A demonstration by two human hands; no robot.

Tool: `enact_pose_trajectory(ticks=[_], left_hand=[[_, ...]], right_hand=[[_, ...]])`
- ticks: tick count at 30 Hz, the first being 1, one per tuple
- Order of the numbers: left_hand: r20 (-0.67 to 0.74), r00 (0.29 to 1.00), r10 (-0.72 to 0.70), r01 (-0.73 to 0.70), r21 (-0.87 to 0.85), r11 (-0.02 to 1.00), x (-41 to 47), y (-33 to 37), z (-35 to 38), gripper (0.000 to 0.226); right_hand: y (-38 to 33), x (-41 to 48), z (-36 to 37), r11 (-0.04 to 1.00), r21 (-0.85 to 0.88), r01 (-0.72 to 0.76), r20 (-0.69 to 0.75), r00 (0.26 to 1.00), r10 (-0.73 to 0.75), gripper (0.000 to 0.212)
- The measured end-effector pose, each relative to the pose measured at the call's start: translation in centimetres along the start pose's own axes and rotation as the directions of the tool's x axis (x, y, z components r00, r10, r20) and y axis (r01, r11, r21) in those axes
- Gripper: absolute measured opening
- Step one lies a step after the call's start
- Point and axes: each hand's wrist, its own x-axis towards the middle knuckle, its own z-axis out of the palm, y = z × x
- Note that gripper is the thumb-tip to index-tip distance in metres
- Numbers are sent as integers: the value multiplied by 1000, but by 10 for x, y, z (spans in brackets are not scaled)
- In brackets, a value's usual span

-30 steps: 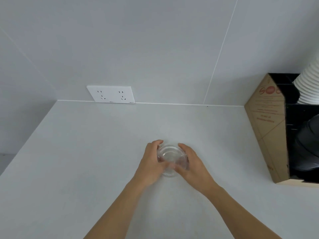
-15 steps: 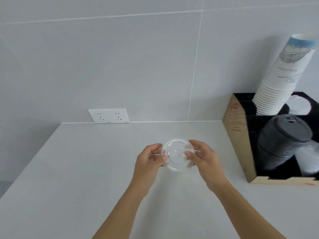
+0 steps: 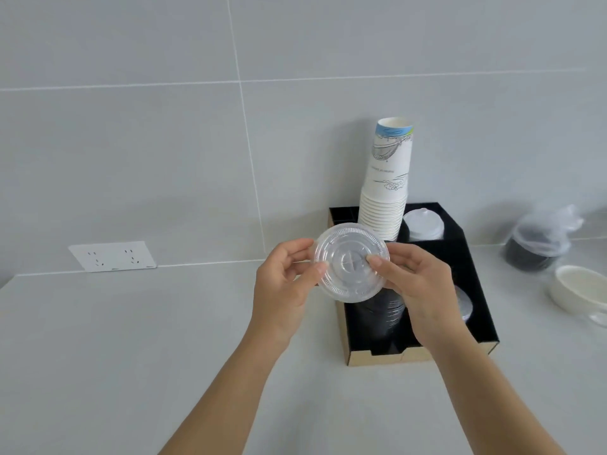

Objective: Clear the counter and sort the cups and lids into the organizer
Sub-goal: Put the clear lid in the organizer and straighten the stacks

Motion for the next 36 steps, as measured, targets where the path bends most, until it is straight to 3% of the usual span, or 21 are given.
enact_pose_trajectory(ticks=[13, 19, 25, 32, 36], left_hand=[[64, 998, 13, -13, -8, 1000, -8, -38, 164, 36], [98, 995, 16, -45, 305, 951, -8, -73, 194, 31], [251, 964, -88, -46, 484, 874, -5, -94, 206, 62], [268, 949, -165, -55, 658, 751, 0, -121, 203, 74], [308, 929, -204, -91, 727, 681, 8, -126, 199, 73]], right_hand=[[7, 41, -156, 997, -66, -28, -106, 994, 21, 21], [41, 56, -185, 982, -118, -145, -150, 981, 127, 15], [75, 70, -187, 938, -255, -236, -149, 968, 203, 25], [94, 80, -180, 765, -606, -216, -118, 976, 182, 28], [99, 83, -171, 527, -844, -101, -95, 995, 40, 37]])
